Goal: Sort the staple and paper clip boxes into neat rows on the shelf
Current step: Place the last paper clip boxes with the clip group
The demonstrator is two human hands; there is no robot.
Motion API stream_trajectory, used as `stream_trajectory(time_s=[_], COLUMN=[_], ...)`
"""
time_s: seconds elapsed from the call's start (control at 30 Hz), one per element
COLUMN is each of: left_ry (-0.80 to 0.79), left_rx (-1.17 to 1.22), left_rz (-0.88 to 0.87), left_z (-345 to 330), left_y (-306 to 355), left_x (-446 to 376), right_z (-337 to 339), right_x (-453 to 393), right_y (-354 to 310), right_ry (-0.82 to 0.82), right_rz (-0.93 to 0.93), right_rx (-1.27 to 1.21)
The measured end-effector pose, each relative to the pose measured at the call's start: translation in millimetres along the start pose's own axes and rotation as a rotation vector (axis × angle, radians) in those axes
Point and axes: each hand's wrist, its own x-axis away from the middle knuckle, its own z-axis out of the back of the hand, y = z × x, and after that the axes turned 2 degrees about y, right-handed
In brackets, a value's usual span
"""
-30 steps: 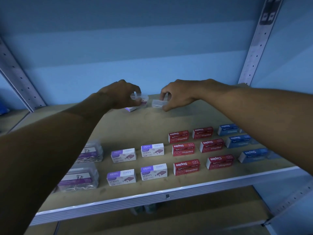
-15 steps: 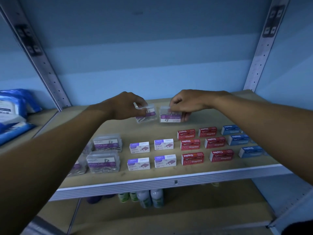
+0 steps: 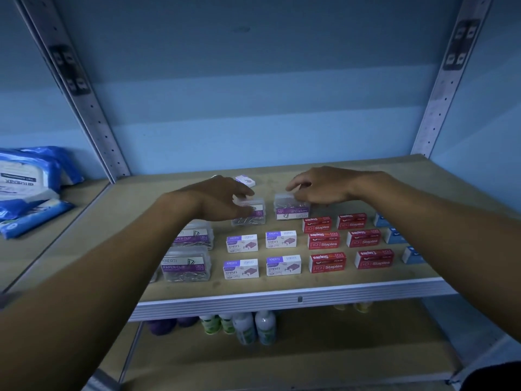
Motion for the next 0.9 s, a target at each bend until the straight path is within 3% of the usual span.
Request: stream_trajectory(time_s=[0.17,0.3,0.43,0.63,0.9], left_ry=[0.215,0.327,0.315,0.323,0.345], left_rx=[0.242,0.216,0.161,0.137,0.166], left_rz=[0.037,0.047,0.062,0.038,0.116], left_z=[-0.4,-19.3,-25.3,-24.3,-26.1], left_y=[8.1,5.9,2.2,3.2,3.1], left_x=[16.3,27.4,27.8,19.1,10.9], right_z=[2.7,-6.9,-21.1,-34.0,-28.7], right_x=[12.0,19.1,22.3,14.0,9.3], right_y=[6.0,13.1,16.5,21.0,20.3], right_ry=[0.215,0.309,0.37,0.301,0.433], right_rz=[-0.021,-0.042,-0.063,-0.092,-0.009], right_rx=[-0.152,-0.179,-0.242,-0.232,-0.401])
